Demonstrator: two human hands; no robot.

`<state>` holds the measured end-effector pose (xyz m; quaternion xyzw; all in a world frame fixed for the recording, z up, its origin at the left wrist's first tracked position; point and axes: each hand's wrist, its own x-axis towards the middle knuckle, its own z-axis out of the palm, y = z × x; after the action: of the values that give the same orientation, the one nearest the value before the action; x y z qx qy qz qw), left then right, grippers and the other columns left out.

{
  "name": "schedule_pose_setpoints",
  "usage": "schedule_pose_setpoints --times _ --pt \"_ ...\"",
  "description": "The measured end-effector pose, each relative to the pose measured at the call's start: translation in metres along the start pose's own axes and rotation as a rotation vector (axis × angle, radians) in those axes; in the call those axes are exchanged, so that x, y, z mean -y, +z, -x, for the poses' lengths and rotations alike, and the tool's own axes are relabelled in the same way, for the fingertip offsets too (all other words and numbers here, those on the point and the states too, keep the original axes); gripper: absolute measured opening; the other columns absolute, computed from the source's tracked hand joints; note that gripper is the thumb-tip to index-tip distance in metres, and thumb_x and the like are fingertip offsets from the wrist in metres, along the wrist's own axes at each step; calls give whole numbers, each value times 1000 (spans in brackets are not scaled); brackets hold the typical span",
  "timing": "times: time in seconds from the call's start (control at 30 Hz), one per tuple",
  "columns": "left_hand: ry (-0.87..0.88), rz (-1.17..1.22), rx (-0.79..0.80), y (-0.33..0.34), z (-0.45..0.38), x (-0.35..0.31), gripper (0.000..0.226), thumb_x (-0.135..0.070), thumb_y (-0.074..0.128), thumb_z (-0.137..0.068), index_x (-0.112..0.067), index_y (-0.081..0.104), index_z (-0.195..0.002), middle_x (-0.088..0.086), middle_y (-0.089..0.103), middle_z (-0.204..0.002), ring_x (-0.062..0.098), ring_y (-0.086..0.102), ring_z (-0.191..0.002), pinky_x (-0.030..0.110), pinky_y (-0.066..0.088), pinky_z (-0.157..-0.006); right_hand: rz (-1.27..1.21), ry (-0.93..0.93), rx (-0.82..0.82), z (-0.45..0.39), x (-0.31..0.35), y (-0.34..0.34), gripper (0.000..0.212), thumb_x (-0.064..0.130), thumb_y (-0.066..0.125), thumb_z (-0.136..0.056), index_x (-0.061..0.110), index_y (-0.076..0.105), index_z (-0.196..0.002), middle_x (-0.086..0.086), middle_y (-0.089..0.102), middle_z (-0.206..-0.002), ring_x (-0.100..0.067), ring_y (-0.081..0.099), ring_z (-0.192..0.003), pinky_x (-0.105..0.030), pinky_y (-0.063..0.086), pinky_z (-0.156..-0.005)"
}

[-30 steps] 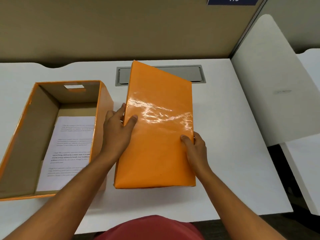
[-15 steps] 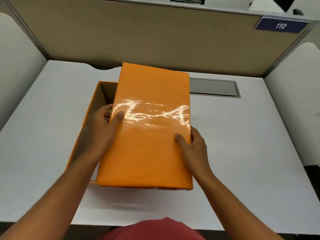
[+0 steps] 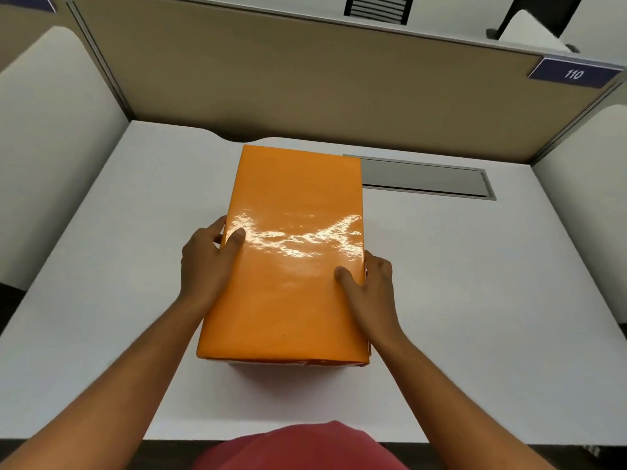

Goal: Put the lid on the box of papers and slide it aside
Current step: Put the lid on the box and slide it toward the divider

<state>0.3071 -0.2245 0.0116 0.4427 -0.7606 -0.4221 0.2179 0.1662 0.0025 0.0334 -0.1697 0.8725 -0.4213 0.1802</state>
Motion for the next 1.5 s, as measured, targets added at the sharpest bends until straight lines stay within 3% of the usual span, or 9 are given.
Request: schedule_pose_setpoints --times 0.2,0.5,0.7,0.9,1.1,1.3,1.5 --pt "-20 -80 14 17 9 8 52 -54 48 -103 -26 55 -148 12 66 -119 31 65 -106 38 48 -84 52 -12 7 2 -9 -1 46 37 57 -101 27 46 -144 12 39 -127 -9 47 -104 -30 39 -92" --pt "-26 -189 42 26 15 1 56 -54 41 -105 -24 45 -152 14 56 -133 34 62 -116 46 52 -94 144 -32 -37 -5 -14 -4 35 37 57 -100 24 55 -132 8 47 -115 -11 48 -98 -30 38 -88" --pt "-9 -352 75 29 25 -7 62 -47 37 -107 -14 29 -159 17 45 -146 36 50 -132 48 52 -95 176 -62 -48 -5 -18 -5 37 37 56 -101 25 55 -135 11 51 -116 -9 50 -102 -30 39 -89" --pt "54 -488 68 34 33 -12 66 -44 35 -108 -4 25 -159 22 46 -143 36 50 -128 46 55 -92 144 -29 -54 -4 -28 -6 44 40 61 -97 25 56 -139 12 59 -116 -14 60 -107 -33 48 -91" --pt "42 -444 84 34 30 -9 65 -44 35 -108 -8 23 -161 19 42 -147 34 45 -133 45 54 -93 212 -54 -41 1 -38 1 64 51 48 -101 19 39 -156 -2 56 -144 -23 56 -130 -40 46 -107" --pt "1 -291 102 31 23 4 65 -47 34 -108 -15 21 -163 15 40 -151 34 43 -138 47 49 -102 319 -98 -24 -6 -35 2 68 59 36 -97 21 36 -154 -3 53 -144 -24 58 -126 -42 51 -101" --pt "-21 -258 96 33 22 5 65 -48 34 -108 -18 20 -163 12 39 -151 32 43 -139 46 50 -100 343 -80 -22 -5 -33 6 73 60 33 -96 21 29 -157 -5 47 -151 -28 58 -128 -46 52 -102"
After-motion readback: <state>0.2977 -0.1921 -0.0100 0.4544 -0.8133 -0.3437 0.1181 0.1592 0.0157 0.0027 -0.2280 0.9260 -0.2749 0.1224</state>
